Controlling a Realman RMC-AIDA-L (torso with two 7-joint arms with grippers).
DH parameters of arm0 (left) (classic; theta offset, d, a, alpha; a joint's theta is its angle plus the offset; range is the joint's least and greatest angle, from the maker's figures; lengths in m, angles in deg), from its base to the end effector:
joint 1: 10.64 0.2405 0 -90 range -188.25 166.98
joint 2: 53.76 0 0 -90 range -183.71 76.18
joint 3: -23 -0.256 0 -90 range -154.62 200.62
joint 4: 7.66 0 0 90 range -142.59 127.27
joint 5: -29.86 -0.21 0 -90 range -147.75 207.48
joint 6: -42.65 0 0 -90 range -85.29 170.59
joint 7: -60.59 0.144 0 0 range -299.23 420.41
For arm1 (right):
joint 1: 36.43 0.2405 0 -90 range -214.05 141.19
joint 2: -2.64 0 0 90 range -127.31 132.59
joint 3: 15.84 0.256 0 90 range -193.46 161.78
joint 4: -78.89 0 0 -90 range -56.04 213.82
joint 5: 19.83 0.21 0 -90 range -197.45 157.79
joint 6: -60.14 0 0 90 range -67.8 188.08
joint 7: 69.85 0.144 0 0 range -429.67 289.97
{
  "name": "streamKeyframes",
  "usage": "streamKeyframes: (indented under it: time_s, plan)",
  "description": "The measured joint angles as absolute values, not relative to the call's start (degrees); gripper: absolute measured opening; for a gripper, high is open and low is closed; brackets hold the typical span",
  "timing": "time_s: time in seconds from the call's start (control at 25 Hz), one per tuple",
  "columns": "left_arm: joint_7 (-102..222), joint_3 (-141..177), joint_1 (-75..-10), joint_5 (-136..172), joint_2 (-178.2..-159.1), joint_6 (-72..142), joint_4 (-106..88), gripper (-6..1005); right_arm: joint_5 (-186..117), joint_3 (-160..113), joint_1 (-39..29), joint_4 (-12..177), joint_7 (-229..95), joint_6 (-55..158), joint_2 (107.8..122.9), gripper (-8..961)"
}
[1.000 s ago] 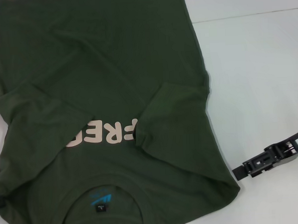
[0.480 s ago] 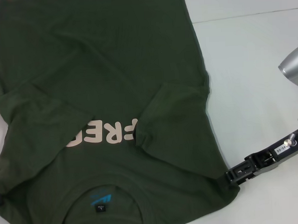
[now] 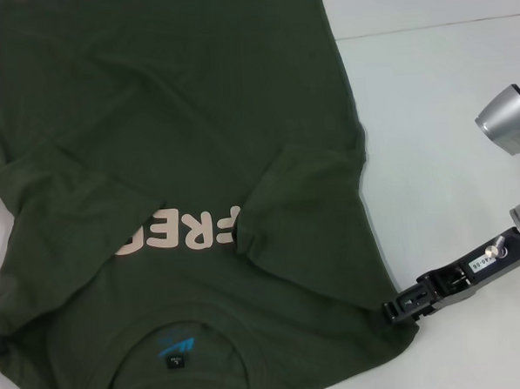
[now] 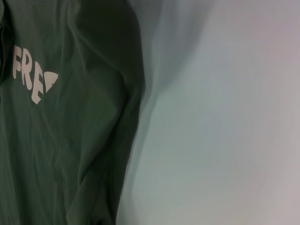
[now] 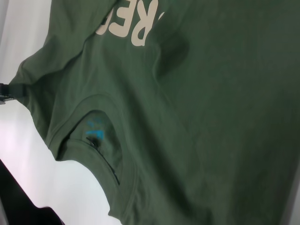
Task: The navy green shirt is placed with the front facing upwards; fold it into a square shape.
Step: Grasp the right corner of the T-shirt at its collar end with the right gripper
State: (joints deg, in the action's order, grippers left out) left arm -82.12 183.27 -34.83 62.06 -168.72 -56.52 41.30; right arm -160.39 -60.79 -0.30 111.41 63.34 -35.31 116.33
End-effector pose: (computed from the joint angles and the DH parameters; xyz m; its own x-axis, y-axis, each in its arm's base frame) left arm -0.3632 0.2643 0.0722 -0.1572 0.9410 0.2997 0.9875 0.1539 0.0347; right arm 0.2946 0.3056 -0.0038 0.2636 -0.9621 0.0696 -0.9641 -0.2604 0.0518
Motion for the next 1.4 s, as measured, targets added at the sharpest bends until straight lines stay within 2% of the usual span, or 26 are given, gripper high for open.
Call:
streamKeyframes:
  time_s: [0.8, 1.0, 1.4]
  plan:
    - [-82.1, 183.5, -35.0, 62.0, -168.72, -57.0, 41.1, 27, -160.5, -60.9, -0.2, 111.2, 65.2, -33.5, 116.29, 785]
    - [-82.1, 183.4, -35.1, 62.0, -168.72, -57.0, 41.1, 28, -160.5, -61.3, -0.1, 110.8, 65.3, -33.4, 116.33, 566]
    - [-82.1, 183.2, -35.3, 62.0, -168.72, -57.1, 41.0, 28, -160.5, -61.9, -0.4, 110.8, 65.5, -33.4, 116.37, 245]
